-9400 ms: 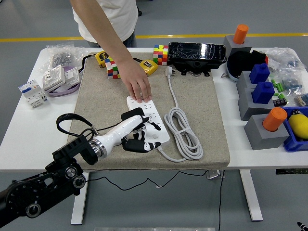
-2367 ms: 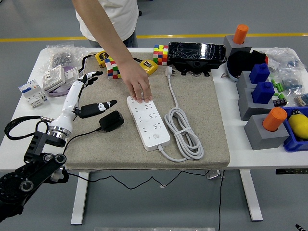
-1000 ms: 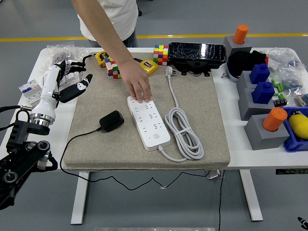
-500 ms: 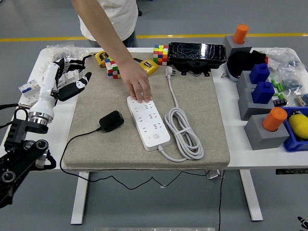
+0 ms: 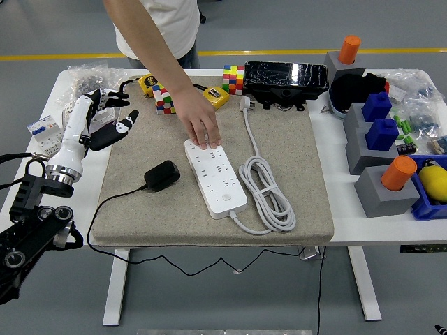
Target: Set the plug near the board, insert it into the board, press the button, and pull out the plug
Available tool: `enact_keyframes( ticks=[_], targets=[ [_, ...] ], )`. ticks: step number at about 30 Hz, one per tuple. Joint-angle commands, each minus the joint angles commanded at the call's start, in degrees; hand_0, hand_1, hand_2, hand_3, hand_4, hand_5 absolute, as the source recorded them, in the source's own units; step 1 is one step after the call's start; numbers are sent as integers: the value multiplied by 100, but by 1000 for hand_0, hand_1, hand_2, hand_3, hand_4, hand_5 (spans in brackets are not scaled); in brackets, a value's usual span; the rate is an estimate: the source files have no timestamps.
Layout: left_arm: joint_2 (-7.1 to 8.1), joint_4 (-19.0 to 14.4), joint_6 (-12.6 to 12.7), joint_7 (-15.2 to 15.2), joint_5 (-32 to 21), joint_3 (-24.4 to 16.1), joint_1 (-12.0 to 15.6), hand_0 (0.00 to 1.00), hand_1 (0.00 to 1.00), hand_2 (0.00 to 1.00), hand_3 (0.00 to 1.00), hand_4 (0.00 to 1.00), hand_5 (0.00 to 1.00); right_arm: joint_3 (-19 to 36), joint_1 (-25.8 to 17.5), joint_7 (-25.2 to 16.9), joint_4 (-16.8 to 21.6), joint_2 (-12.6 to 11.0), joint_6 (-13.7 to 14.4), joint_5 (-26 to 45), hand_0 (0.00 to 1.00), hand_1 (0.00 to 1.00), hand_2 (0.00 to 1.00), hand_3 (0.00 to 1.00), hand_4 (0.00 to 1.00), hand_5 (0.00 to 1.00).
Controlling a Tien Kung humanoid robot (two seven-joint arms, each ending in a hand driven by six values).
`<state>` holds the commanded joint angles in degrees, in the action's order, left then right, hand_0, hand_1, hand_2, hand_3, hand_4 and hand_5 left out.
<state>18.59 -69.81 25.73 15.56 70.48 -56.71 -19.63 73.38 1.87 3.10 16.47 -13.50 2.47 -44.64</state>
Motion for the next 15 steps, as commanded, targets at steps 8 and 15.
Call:
enact_keyframes(
  ticks=[8,15],
  targets=[
    [-8,35,-11,-24,14,14,88,698,636,553,593,757,203,-17,-141,-3,-10,21,5,-28,528,623,602,543,877,401],
    [3,50,-12,-26,6,46,192,697,634,552,595,762,214,7,-255,-7,-12,63,4,-70,530,622,602,543,877,400]
  ],
)
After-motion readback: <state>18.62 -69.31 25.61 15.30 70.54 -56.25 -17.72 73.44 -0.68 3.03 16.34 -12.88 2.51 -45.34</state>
